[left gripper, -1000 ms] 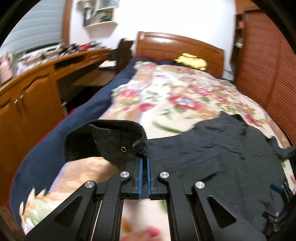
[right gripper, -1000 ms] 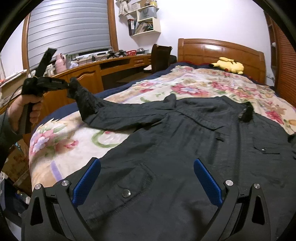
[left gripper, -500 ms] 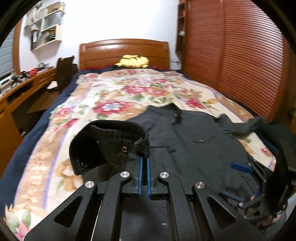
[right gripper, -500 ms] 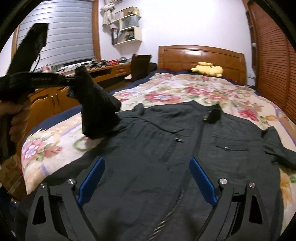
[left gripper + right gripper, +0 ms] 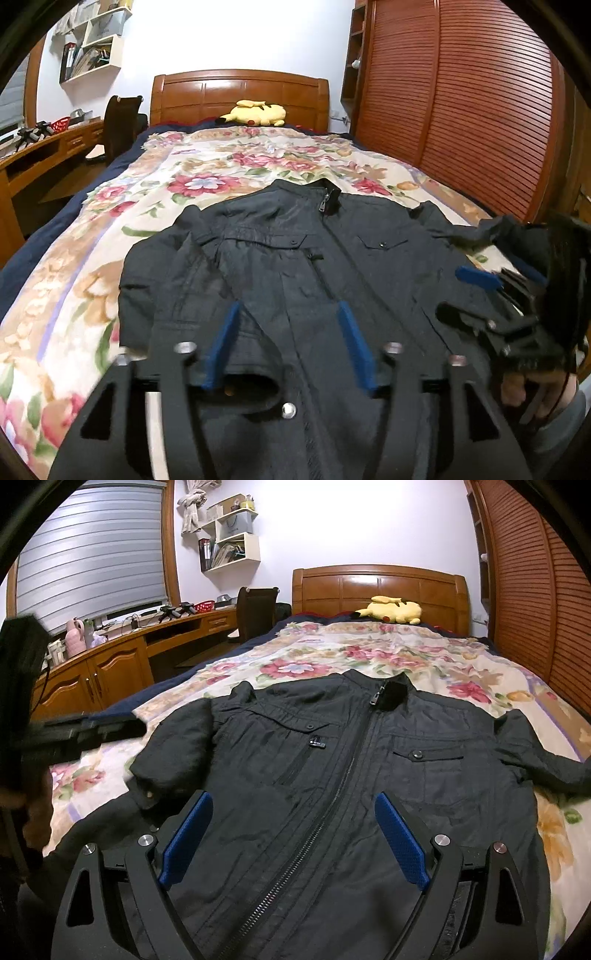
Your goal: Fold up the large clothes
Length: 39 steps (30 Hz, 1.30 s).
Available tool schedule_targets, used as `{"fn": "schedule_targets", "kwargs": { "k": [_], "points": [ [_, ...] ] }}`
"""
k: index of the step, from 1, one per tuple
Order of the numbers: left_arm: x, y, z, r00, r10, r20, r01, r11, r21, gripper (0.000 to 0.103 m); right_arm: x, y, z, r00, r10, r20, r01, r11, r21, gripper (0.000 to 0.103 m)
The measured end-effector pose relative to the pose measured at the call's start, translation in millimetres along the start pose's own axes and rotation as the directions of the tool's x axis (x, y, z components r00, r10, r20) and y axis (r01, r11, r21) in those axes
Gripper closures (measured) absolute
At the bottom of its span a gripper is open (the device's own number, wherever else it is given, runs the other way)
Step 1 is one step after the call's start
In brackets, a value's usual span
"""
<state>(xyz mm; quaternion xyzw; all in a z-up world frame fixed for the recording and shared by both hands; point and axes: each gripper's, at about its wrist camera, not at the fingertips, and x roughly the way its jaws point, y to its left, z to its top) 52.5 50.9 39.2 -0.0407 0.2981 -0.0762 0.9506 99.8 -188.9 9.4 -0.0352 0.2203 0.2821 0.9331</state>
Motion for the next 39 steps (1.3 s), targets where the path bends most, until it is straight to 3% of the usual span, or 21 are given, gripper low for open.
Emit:
{"fn": "schedule_targets", "kwargs": {
  "k": [1, 14, 19, 21, 24, 27, 31, 39],
  "points": [
    [-3, 1, -3, 1.000, 0.006, 0.008, -0.006, 1.000, -0.002, 0.020, -1, -1, 0, 1.000, 0.005, 0.001, -0.005, 1.000, -0.001, 0.013],
    [-52, 55, -47, 0.974, 0.217, 0.058, -0.216, 0.976, -0.017, 0.019, 36, 43, 8, 0.991, 0.126, -0.037, -0.129, 0.989, -0.069, 0.019],
    [-64, 75, -56, 0.968, 0.241, 0.075, -0.239, 0.970, -0.035, 0.019, 44, 62, 9, 0.984, 0.166, -0.058, -0.173, 0.976, -0.135, 0.034],
    [-65, 80, -58, 0.966, 0.247, 0.076, -0.244, 0.969, -0.039, 0.019, 50, 68, 11, 0.982, 0.176, -0.067, -0.185, 0.970, -0.158, 0.047],
    [-66, 88, -62, 0.966, 0.249, 0.070, -0.247, 0.968, -0.047, 0.019, 61, 77, 14, 0.979, 0.182, -0.089, -0.196, 0.963, -0.188, 0.057],
    [-68, 94, -66, 0.965, 0.254, 0.070, -0.250, 0.967, -0.052, 0.019, 71, 85, 14, 0.976, 0.189, -0.110, -0.209, 0.955, -0.211, 0.060],
    [-70, 99, -71, 0.965, 0.255, 0.064, -0.251, 0.966, -0.061, 0.019, 85, 86, 14, 0.969, 0.195, -0.154, -0.226, 0.949, -0.220, 0.067],
    [-68, 101, -76, 0.965, 0.256, 0.057, -0.252, 0.965, -0.071, 0.019, 100, 82, 20, 0.960, 0.219, -0.177, -0.249, 0.954, -0.169, 0.094]
  ]
}}
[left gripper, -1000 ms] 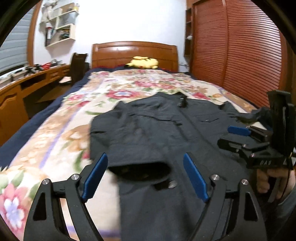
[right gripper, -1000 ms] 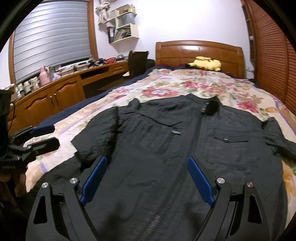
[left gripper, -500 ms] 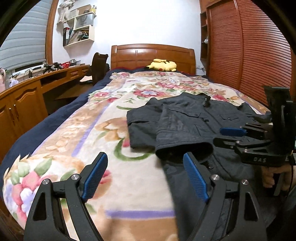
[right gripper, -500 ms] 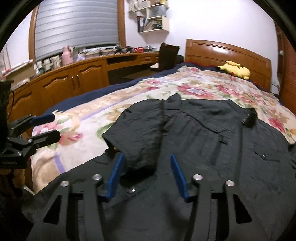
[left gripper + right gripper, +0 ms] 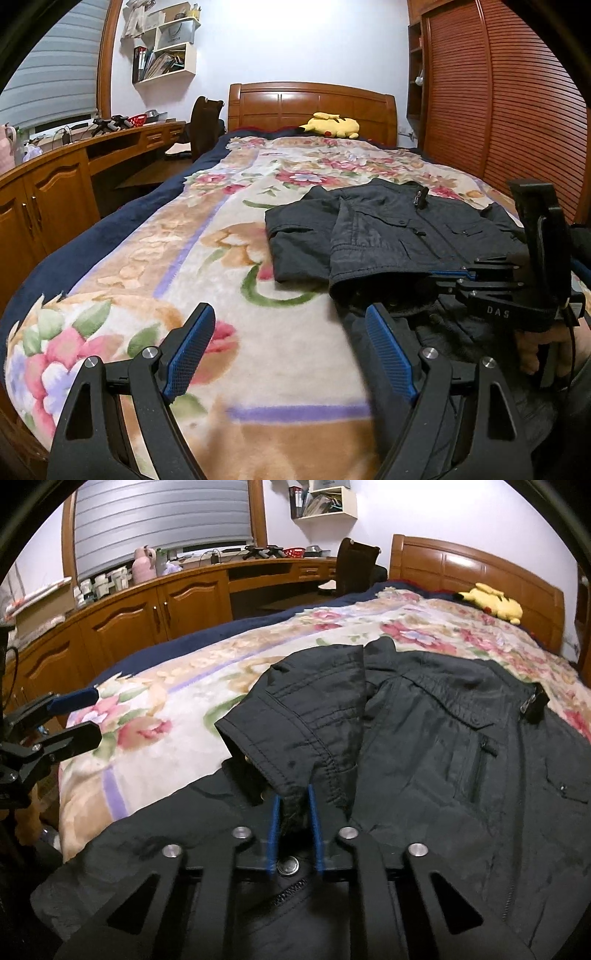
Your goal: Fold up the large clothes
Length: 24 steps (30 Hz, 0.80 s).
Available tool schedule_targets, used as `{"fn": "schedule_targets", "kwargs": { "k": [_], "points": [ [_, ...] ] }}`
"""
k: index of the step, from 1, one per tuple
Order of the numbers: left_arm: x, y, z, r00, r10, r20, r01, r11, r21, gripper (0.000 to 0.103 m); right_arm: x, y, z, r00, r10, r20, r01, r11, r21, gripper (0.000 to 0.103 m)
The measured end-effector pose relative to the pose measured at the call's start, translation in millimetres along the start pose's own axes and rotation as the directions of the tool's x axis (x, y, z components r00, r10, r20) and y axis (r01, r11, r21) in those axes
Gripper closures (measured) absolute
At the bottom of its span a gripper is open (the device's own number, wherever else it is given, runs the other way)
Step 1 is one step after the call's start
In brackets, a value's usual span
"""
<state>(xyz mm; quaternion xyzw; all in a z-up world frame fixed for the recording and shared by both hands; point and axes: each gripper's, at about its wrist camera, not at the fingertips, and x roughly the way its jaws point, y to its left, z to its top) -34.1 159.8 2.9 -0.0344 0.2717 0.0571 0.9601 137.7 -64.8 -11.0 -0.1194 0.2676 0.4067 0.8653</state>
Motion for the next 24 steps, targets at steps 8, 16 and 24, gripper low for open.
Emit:
{"fn": "schedule_targets", "kwargs": {
  "k": [8, 16, 24],
  "points": [
    [-2, -18, 0, 1.000, -0.013, 0.013, 0.013, 0.999, 0.030, 0.019, -21, 1, -8, 0.995, -0.056, 0.084, 0.054, 0.998, 0.025, 0.099],
    [-4, -35, 7, 0.998, -0.050, 0.035, 0.049, 0.998, 0.044, 0.019, -57, 0, -20, 0.970, -0.168, 0.177, 0.163, 0.986, 0.043, 0.100],
    [-6, -55, 12, 0.996, -0.076, 0.054, 0.072, 0.995, 0.067, 0.019, -88, 0, -34, 0.942, -0.276, 0.192, 0.271, 0.961, 0.052, 0.100]
  ]
}}
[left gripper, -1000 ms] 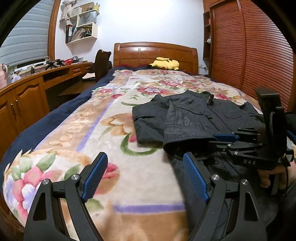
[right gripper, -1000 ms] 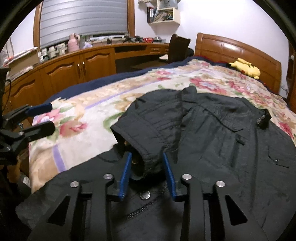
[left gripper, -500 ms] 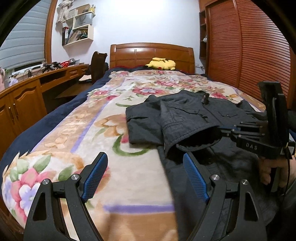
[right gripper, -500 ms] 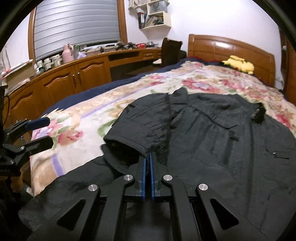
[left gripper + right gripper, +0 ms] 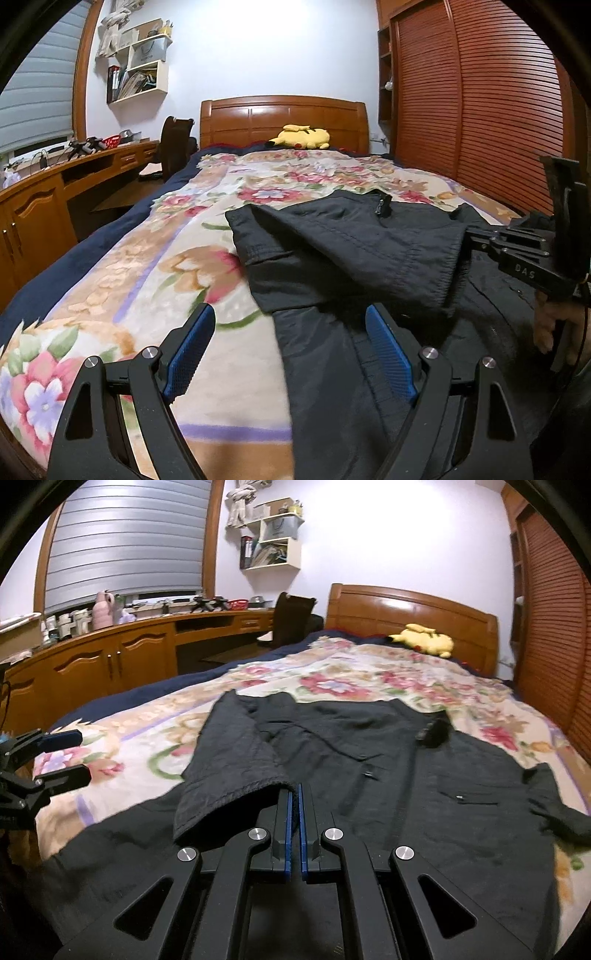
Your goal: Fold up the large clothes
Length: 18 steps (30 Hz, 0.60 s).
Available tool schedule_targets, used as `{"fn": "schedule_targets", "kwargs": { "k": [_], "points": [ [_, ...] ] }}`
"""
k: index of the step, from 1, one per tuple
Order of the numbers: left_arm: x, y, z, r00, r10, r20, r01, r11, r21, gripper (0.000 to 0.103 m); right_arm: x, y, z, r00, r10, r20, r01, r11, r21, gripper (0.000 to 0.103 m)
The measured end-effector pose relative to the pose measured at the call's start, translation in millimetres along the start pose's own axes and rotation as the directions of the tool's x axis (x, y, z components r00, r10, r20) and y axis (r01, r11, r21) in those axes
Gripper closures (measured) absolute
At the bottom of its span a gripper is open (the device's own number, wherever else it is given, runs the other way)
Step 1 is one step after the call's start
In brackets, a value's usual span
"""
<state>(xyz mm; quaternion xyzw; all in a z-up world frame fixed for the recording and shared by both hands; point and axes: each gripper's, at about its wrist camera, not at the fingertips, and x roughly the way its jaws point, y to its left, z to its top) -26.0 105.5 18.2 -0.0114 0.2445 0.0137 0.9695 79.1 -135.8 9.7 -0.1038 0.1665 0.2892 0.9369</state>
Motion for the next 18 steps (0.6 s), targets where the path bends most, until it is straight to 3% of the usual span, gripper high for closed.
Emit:
{"fn": "schedule_targets", "kwargs": {
  "k": [9, 16, 18],
  "points": [
    [-7, -15, 10, 0.998, -0.049, 0.040, 0.049, 0.999, -0.002, 0.019, -36, -5, -23, 0.995, -0.089, -0.047, 0.090, 0.996, 0.013, 0.100],
    [-6, -20, 11, 0.997, -0.064, 0.047, 0.063, 0.998, 0.004, 0.019, -54, 9, -20, 0.983, -0.148, -0.106, 0.143, 0.988, -0.054, 0.100],
    [-7, -21, 11, 0.997, -0.058, 0.050, 0.057, 0.998, 0.007, 0.019, -62, 12, -14, 0.981, -0.165, -0.101, 0.160, 0.986, -0.055, 0.084]
  ]
}}
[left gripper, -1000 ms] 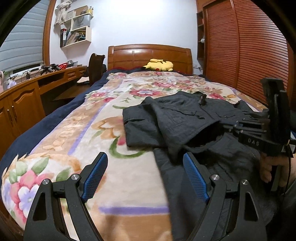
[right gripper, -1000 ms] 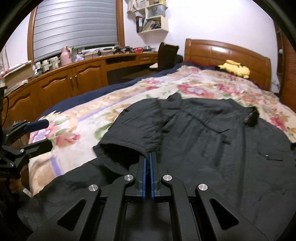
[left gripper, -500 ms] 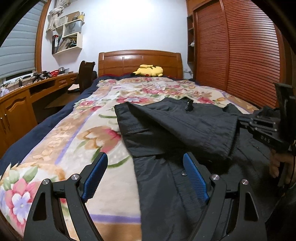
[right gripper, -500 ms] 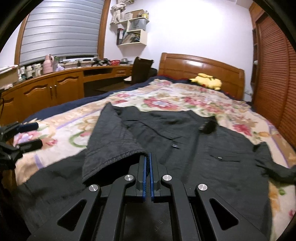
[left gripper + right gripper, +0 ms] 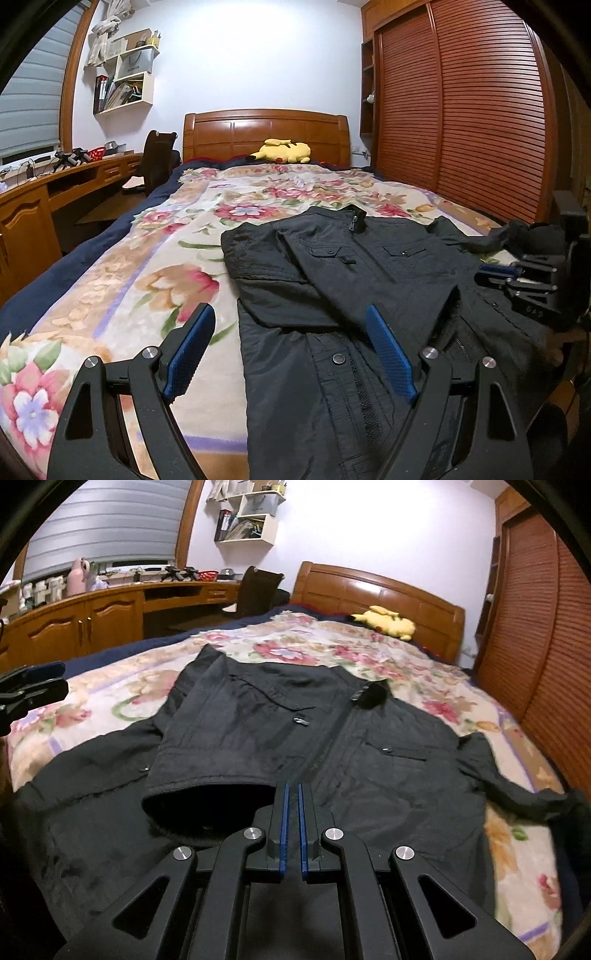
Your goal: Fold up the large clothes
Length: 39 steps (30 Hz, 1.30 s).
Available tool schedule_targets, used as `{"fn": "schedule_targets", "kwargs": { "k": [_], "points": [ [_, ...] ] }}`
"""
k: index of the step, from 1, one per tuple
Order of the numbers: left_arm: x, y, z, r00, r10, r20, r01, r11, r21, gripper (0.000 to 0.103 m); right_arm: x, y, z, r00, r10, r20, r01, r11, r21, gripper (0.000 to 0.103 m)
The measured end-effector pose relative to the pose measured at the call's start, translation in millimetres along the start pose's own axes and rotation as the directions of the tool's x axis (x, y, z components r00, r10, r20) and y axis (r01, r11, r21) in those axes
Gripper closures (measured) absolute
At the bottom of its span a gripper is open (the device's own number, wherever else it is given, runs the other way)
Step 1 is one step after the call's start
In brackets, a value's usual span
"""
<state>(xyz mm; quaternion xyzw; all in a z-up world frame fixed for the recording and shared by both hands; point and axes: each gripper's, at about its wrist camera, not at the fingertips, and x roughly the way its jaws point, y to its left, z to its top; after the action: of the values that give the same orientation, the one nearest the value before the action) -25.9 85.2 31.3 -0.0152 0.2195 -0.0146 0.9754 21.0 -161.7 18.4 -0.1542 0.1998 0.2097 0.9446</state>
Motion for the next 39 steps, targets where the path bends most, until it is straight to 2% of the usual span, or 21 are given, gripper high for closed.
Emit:
{"fn": "schedule_targets", "kwargs": {
  "k": [1, 3, 5, 11, 18, 22, 27, 28, 30, 31, 33, 39],
  "points": [
    [0, 0, 0, 1.000, 0.003, 0.002, -0.003, 1.000, 0.004, 0.019, -2, -2, 4, 1.000, 0.007, 0.003, -0.007, 1.000, 0.002, 0.077],
    [-1, 1, 0, 1.000, 0.015, 0.006, -0.015, 1.000, 0.012, 0.019, -9, -1, 9, 1.000, 0.013, 0.009, -0.013, 1.000, 0.004, 0.040],
    [-3, 5, -1, 1.000, 0.017, 0.007, -0.017, 1.000, 0.006, 0.019, -12, 2, 12, 0.999, 0.027, 0.024, -0.027, 1.000, -0.002, 0.030],
    [-3, 15, -4, 0.999, 0.034, -0.005, -0.034, 0.999, 0.001, 0.019, -6, 28, 14, 0.993, 0.116, 0.010, -0.115, 0.992, -0.041, 0.030],
    [-11, 30, -11, 0.999, 0.036, -0.008, -0.037, 0.999, -0.015, 0.019, 10, 58, 16, 0.977, 0.205, -0.063, -0.210, 0.973, -0.092, 0.030],
    [-12, 38, -14, 0.999, 0.036, -0.021, -0.036, 0.999, -0.030, 0.019, 24, 63, 21, 0.969, 0.221, -0.108, -0.233, 0.965, -0.122, 0.030],
    [-13, 42, -15, 0.999, 0.034, -0.025, -0.035, 0.999, -0.033, 0.019, 46, 71, 17, 0.967, 0.165, -0.196, -0.201, 0.963, -0.178, 0.030],
    [-12, 42, -15, 0.999, 0.033, -0.025, -0.034, 0.999, -0.033, 0.019, 49, 69, 17, 0.967, 0.153, -0.205, -0.191, 0.964, -0.182, 0.032],
    [-13, 43, -16, 0.999, 0.031, -0.026, -0.032, 0.999, -0.034, 0.019, 51, 66, 14, 0.965, 0.140, -0.223, -0.183, 0.966, -0.184, 0.058],
    [-13, 44, -16, 0.999, 0.030, -0.027, -0.031, 0.999, -0.035, 0.019, 53, 61, 13, 0.965, 0.122, -0.232, -0.165, 0.970, -0.176, 0.064],
    [-12, 43, -16, 0.999, 0.027, -0.028, -0.028, 0.999, -0.034, 0.019, 51, 50, 14, 0.967, 0.105, -0.233, -0.140, 0.980, -0.141, 0.089],
    [-9, 37, -18, 0.999, 0.016, -0.037, -0.016, 1.000, -0.021, 0.019, 23, 2, 30, 0.985, 0.131, -0.114, -0.128, 0.991, 0.029, 0.093]
  ]
}}
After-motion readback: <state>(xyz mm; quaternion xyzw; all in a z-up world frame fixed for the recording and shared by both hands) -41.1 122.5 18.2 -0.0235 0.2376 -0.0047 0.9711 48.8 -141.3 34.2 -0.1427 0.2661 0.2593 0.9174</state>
